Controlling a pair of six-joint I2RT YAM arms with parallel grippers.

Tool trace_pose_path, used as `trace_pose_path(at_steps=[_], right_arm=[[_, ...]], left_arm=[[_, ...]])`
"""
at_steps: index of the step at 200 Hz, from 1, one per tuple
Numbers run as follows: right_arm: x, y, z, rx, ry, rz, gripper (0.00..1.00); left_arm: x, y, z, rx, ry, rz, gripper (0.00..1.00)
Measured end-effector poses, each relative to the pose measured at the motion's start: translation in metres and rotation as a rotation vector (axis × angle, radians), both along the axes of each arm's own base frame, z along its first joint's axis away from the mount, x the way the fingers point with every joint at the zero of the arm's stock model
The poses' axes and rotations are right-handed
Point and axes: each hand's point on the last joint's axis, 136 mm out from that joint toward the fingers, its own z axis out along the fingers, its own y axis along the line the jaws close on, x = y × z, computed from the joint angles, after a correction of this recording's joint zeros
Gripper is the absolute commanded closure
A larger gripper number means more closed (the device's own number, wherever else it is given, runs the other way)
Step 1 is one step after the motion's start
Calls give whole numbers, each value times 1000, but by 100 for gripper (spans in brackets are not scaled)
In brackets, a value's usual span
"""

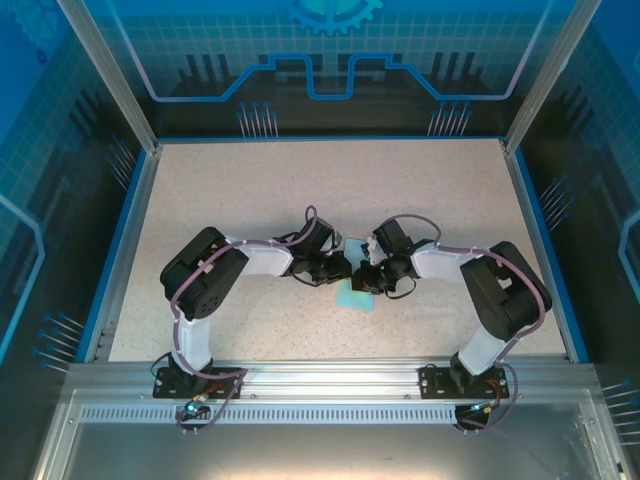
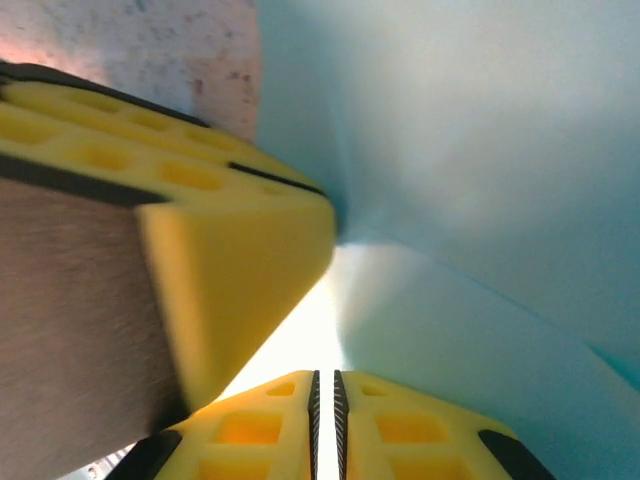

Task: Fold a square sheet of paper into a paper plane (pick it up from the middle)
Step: Fold the triangle a second time at the center of the table.

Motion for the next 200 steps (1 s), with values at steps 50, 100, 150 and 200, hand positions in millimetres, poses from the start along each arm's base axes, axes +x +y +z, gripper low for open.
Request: trace_pose_path(at_steps=[50, 100, 150, 200], right_arm=[[-3, -3, -3, 32, -23, -5, 82], [-21, -13, -1, 31, -38, 10, 80], [-40, -21, -1, 31, -24, 36, 80], [-58, -34, 0, -2, -2, 39, 79]], left_arm=[[0, 0, 0, 3, -1, 2, 85], [-1, 0, 0, 4, 1, -1, 85], [-1, 0, 0, 5, 2, -1, 85], [0, 0, 0, 5, 2, -1, 84]])
